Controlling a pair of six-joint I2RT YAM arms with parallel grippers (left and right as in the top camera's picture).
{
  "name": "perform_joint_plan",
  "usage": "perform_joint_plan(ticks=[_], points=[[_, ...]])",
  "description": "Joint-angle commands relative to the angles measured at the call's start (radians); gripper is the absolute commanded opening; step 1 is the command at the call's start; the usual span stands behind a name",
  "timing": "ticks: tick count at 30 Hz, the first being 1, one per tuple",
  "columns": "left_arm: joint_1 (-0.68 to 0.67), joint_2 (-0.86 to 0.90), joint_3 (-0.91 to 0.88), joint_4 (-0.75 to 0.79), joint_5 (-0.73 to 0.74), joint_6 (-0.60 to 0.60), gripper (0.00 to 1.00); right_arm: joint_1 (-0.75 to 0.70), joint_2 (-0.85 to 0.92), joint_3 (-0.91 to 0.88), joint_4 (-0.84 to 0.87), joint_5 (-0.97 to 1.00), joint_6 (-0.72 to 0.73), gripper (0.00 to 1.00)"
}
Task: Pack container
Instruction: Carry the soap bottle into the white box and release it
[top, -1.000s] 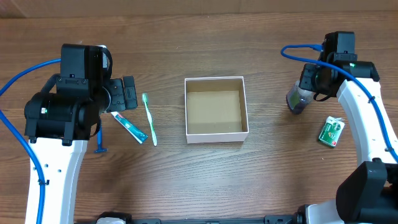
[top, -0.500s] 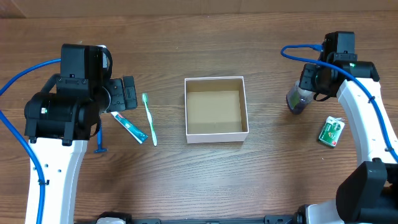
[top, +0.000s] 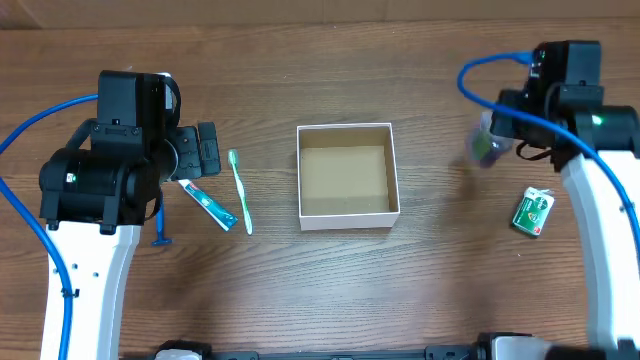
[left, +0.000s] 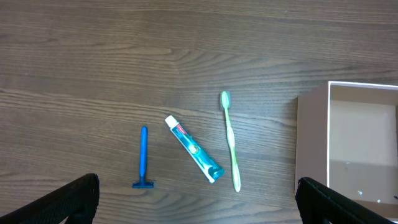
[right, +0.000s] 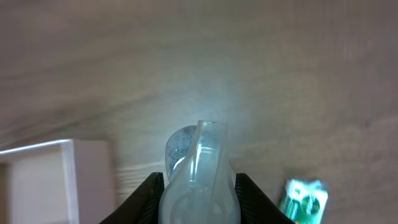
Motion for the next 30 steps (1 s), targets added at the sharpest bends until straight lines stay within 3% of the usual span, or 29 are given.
perform_joint_plan(ticks=[1, 8, 15, 30], points=[[0.004, -0.007, 0.013, -0.006, -0.01, 0.02, 1.0, 0.153, -0.117, 0.09, 0.011, 0.016, -0.05, 0.04], [0.004, -0.007, 0.013, -0.013, -0.01, 0.02, 1.0, 0.445, -0.123, 0.094, 0.031, 0.029, -0.048, 0.04], [0.004, -0.004, 0.013, -0.018, -0.01, 0.019, 1.0, 0.622, 0.042, 0.09, 0.088, 0.029, -0.04, 0.04], [0.004, 0.002, 0.006, -0.021, -0.002, 0.019, 1.0, 0.626, 0.335, 0.09, 0.315, 0.058, 0.055, 0.04]])
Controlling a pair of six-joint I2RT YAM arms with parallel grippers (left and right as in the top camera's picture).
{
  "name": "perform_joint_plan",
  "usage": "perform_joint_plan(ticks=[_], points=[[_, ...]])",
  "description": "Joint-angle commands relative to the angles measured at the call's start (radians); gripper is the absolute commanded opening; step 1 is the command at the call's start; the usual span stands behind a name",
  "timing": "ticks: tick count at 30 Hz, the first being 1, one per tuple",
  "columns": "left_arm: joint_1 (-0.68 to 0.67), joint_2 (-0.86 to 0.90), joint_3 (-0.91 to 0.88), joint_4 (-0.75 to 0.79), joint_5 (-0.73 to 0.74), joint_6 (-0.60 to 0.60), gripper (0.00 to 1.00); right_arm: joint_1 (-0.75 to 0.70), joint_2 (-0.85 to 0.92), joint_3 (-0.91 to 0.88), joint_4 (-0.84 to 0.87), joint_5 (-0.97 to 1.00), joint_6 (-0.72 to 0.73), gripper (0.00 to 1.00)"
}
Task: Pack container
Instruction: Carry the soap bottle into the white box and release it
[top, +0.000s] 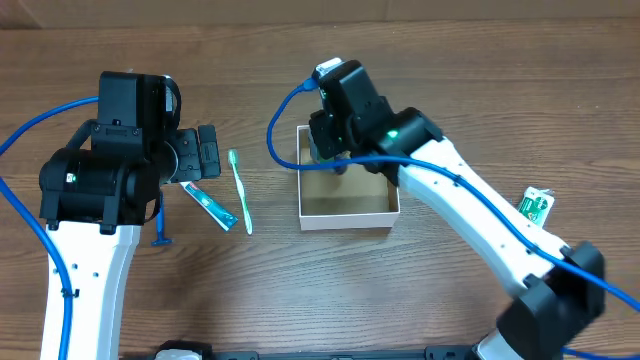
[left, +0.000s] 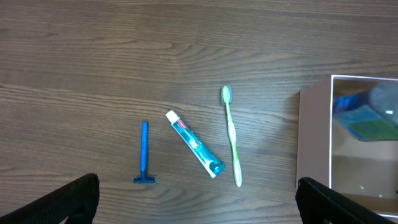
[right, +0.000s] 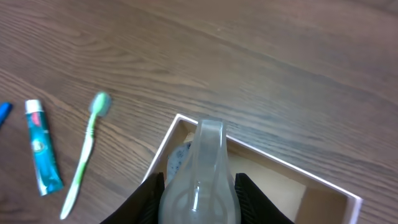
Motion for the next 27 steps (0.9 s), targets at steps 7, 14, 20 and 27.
perform_joint_plan(ticks=[7, 14, 20, 27], points=[[0.004, 0.002, 0.006, -0.002, -0.002, 0.019, 1.0, -0.005, 0.061, 0.03, 0.026, 0.032, 0.036, 0.04], [0.004, 0.002, 0.006, -0.003, -0.002, 0.019, 1.0, -0.005, 0.061, 0.031, 0.033, 0.032, 0.036, 0.04], [0.004, 0.002, 0.006, -0.003, -0.002, 0.019, 1.0, -0.005, 0.061, 0.031, 0.035, 0.032, 0.036, 0.34], [0.004, 0.002, 0.006, -0.003, -0.003, 0.02, 1.0, -0.005, 0.061, 0.031, 0.035, 0.032, 0.035, 0.64]])
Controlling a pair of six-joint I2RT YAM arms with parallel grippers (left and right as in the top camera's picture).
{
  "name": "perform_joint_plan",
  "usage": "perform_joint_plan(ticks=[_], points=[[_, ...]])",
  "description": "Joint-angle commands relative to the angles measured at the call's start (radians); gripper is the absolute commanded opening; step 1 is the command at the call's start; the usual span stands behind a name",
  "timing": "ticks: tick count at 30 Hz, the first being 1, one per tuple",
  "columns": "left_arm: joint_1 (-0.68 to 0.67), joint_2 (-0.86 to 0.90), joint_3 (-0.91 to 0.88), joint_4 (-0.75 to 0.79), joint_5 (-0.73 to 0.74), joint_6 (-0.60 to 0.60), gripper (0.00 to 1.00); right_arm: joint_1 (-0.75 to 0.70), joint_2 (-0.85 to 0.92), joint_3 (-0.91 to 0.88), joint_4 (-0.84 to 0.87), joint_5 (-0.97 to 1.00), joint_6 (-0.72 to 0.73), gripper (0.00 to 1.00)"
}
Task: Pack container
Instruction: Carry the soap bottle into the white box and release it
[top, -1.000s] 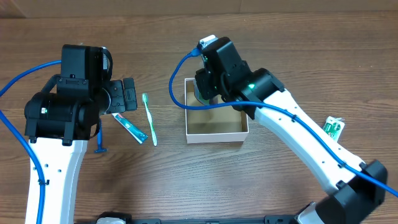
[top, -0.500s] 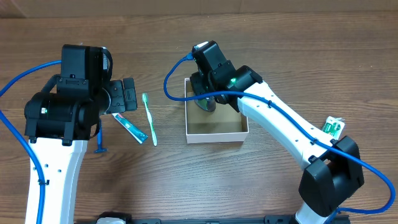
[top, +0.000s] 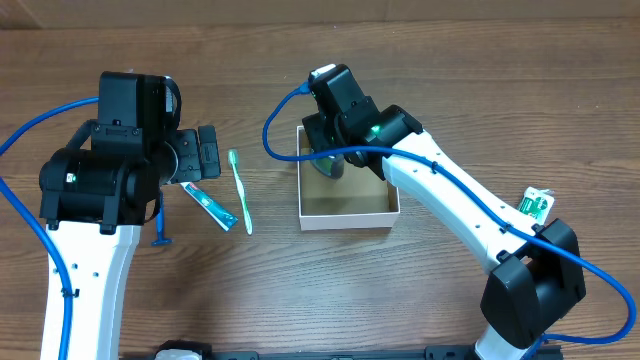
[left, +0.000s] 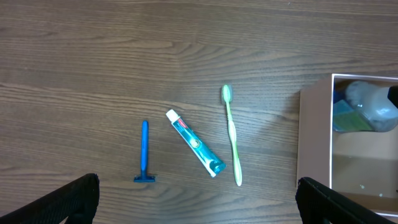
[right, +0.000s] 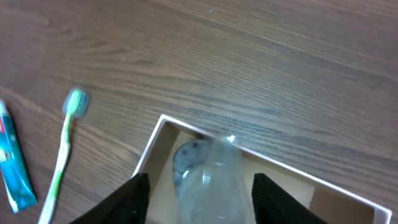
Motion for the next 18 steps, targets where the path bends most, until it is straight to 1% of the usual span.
perform_joint_plan(ticks=[1, 7, 8, 9, 10, 12, 13, 14, 15, 16, 18], points=[[0.004, 0.002, 0.006, 0.001, -0.003, 0.019, 1.0, -0.003, -0.027, 0.027, 0.006, 0.01, 0.0, 0.65], [0.004, 0.002, 0.006, 0.001, -0.003, 0.019, 1.0, -0.003, -0.032, 0.031, -0.004, 0.012, 0.0, 0.65], [0.004, 0.002, 0.006, 0.001, -0.003, 0.019, 1.0, -0.003, -0.049, 0.038, -0.017, 0.027, 0.001, 0.66], [0.004, 0.002, 0.006, 0.001, -0.003, 0.02, 1.0, -0.003, -0.074, 0.049, -0.031, 0.058, 0.011, 0.69], [0.004, 0.002, 0.006, 0.0, -0.003, 0.02, 1.0, -0.003, -0.098, 0.059, -0.04, 0.106, 0.034, 0.7], [0.004, 0.002, 0.006, 0.001, -0.003, 0.02, 1.0, -0.011, -0.192, 0.093, -0.081, 0.269, 0.086, 0.7], [0.004, 0.002, 0.006, 0.001, -0.003, 0.02, 1.0, -0.026, -0.237, 0.108, -0.106, 0.317, 0.106, 0.74], [0.004, 0.002, 0.006, 0.001, -0.003, 0.02, 1.0, -0.045, -0.275, 0.117, -0.13, 0.338, 0.129, 0.75], [0.004, 0.002, 0.006, 0.001, -0.003, 0.02, 1.0, -0.073, -0.309, 0.122, -0.161, 0.352, 0.166, 0.81], [0.004, 0.002, 0.006, 0.001, -0.003, 0.019, 1.0, -0.114, -0.346, 0.122, -0.198, 0.355, 0.222, 0.83], [0.004, 0.002, 0.006, 0.001, -0.003, 0.019, 1.0, -0.253, -0.409, 0.122, -0.323, 0.353, 0.385, 0.88]])
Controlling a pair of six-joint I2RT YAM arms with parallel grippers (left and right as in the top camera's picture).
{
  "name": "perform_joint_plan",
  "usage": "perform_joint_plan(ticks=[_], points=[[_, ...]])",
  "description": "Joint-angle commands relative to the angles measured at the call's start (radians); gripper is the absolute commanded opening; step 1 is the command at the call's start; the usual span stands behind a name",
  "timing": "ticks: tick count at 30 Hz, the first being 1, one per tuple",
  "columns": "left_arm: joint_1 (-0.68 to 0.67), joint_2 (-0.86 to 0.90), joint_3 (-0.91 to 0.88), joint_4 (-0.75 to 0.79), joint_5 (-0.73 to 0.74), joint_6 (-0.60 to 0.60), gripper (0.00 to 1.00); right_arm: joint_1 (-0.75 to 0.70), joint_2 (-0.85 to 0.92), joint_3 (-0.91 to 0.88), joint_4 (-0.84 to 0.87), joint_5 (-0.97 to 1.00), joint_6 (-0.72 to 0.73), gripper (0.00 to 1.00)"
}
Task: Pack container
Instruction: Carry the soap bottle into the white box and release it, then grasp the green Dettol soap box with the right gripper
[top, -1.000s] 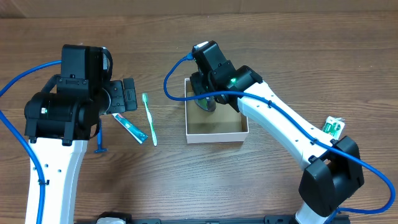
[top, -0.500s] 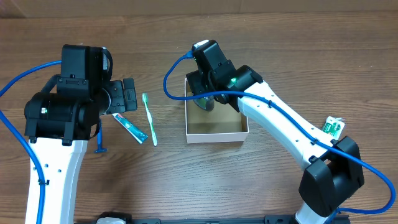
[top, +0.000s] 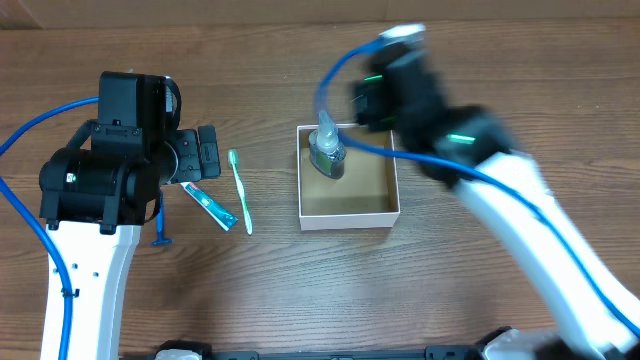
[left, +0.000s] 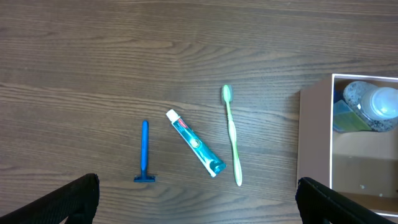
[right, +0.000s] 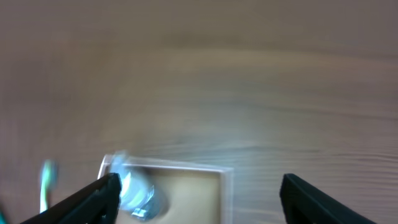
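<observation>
The white cardboard box (top: 348, 215) sits mid-table. A clear bottle (top: 327, 152) with a blue-green label stands in its far left corner, also seen as the bottle (left: 373, 106) and, blurred, the bottle (right: 134, 193). My right gripper (right: 199, 196) is open and empty, high above the box's far side, and the right arm (top: 440, 110) is motion-blurred. My left gripper (left: 199, 202) hangs open and empty over the table left of the box. Below it lie a green toothbrush (left: 231, 137), a toothpaste tube (left: 194, 150) and a blue razor (left: 144, 155).
The toothbrush (top: 240, 190), toothpaste (top: 208, 205) and razor (top: 160, 228) lie in a row left of the box. The blurred right arm crosses the table's right half and hides what lies under it.
My right gripper stood open around the bottle in the box's far left corner; it is now raised and further right, and the bottle stands alone in the box. The left arm is unmoved.
My right gripper first held the bottle over the table's far right. Then it was over the box's far left corner, still shut on the bottle. Then its jaws stood open with the bottle in the box. Now it is clear of the bottle.
</observation>
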Motion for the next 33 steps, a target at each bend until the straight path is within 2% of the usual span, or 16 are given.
perform_joint_plan(ticks=[1, 3, 6, 10, 13, 19, 33], points=[[0.004, 0.002, 0.006, 0.001, -0.002, 0.019, 1.0, -0.248, -0.116, 0.028, -0.165, 0.069, 0.27, 0.93], [0.004, 0.002, 0.006, 0.001, -0.002, 0.02, 1.0, -0.395, -0.118, 0.027, -0.231, 0.001, 0.277, 0.98], [0.004, 0.002, 0.006, 0.001, -0.002, 0.019, 1.0, -0.69, -0.059, -0.002, -0.292, -0.155, 0.175, 1.0], [0.004, 0.002, 0.006, 0.001, -0.002, 0.019, 1.0, -0.897, 0.074, -0.085, -0.29, -0.258, 0.116, 1.0], [0.004, 0.002, 0.006, 0.001, -0.001, 0.019, 1.0, -0.942, 0.195, -0.156, -0.287, -0.268, 0.027, 1.0], [0.004, 0.002, 0.006, 0.001, 0.017, 0.016, 1.0, -0.954, 0.39, -0.259, -0.222, -0.266, 0.015, 1.0], [0.004, 0.005, 0.006, 0.001, 0.017, 0.012, 1.0, -0.953, 0.409, -0.441, -0.05, -0.345, 0.007, 1.0]])
